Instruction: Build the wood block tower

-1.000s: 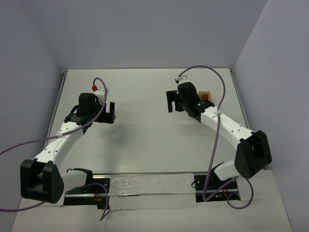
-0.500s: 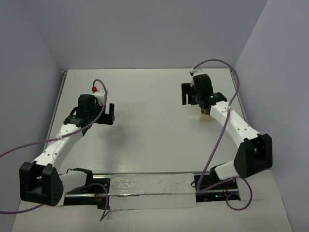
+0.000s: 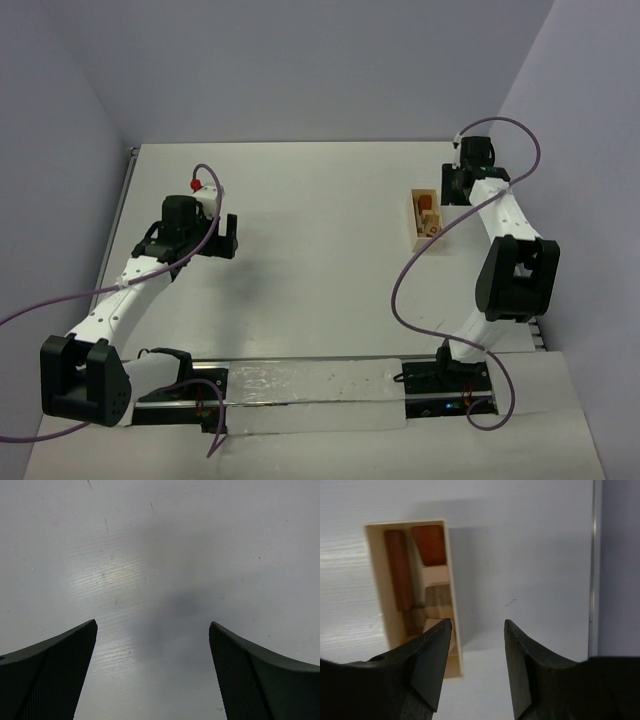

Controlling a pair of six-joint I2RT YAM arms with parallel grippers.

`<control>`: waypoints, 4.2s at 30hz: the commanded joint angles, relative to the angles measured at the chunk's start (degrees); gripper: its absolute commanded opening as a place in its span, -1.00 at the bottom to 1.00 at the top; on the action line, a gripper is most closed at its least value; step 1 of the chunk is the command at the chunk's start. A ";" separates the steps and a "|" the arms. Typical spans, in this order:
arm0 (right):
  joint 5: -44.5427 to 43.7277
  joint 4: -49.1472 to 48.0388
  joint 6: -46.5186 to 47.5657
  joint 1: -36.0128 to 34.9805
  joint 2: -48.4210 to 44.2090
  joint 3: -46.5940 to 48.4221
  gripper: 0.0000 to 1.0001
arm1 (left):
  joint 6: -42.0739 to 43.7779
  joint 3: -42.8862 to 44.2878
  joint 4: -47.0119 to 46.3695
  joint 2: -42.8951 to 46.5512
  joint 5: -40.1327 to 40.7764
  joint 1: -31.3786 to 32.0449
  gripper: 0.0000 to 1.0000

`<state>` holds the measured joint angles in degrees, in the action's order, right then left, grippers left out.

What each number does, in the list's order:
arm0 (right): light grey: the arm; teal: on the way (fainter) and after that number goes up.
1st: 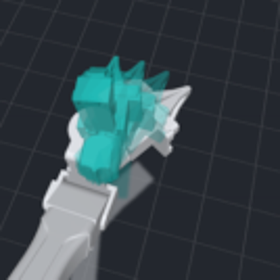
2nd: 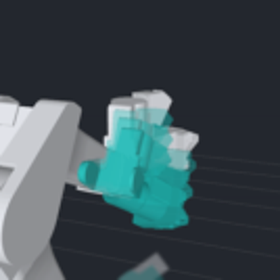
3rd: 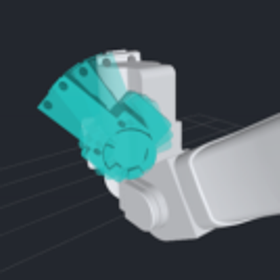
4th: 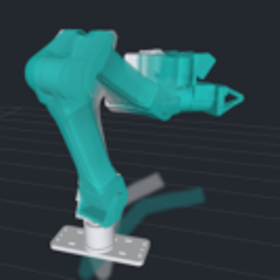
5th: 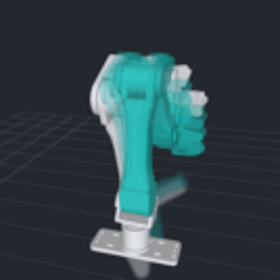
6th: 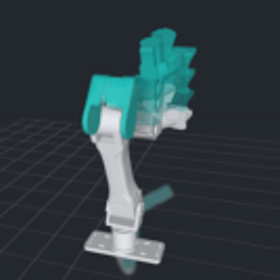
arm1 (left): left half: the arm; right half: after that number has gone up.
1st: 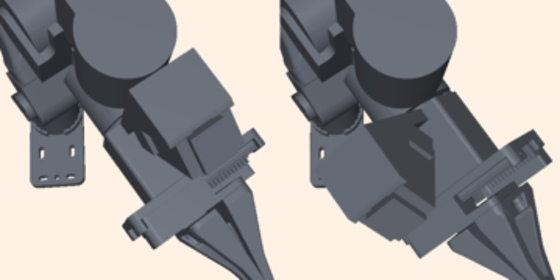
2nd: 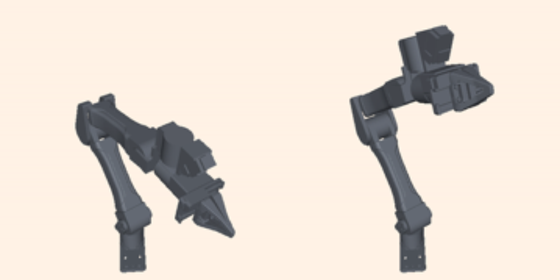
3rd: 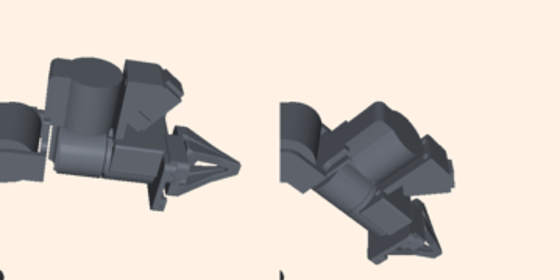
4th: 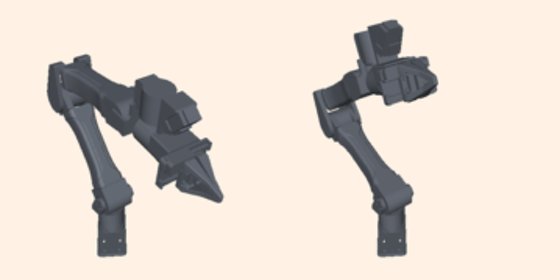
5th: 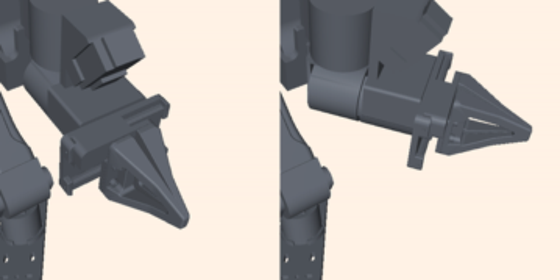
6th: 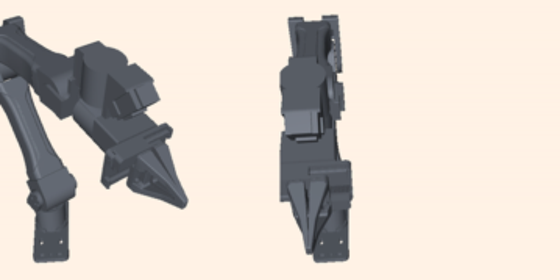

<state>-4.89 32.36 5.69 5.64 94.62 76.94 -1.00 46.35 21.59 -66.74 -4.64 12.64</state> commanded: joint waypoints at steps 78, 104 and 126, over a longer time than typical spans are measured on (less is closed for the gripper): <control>-51.11 -50.69 29.96 -51.17 8.28 -3.06 -1.00 | -0.85 5.81 8.50 0.70 -20.86 -18.86 0.99; -52.72 -133.37 98.64 -67.95 37.73 -11.06 -1.00 | 0.29 4.68 9.02 3.73 -27.56 -29.34 0.98; -49.96 -133.60 104.36 -65.26 40.81 -6.29 -1.00 | 0.37 3.91 7.84 4.47 -28.26 -29.43 0.98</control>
<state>-55.83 -72.52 107.96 -60.50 136.29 71.78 -1.21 49.84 30.68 -64.05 -31.34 -16.28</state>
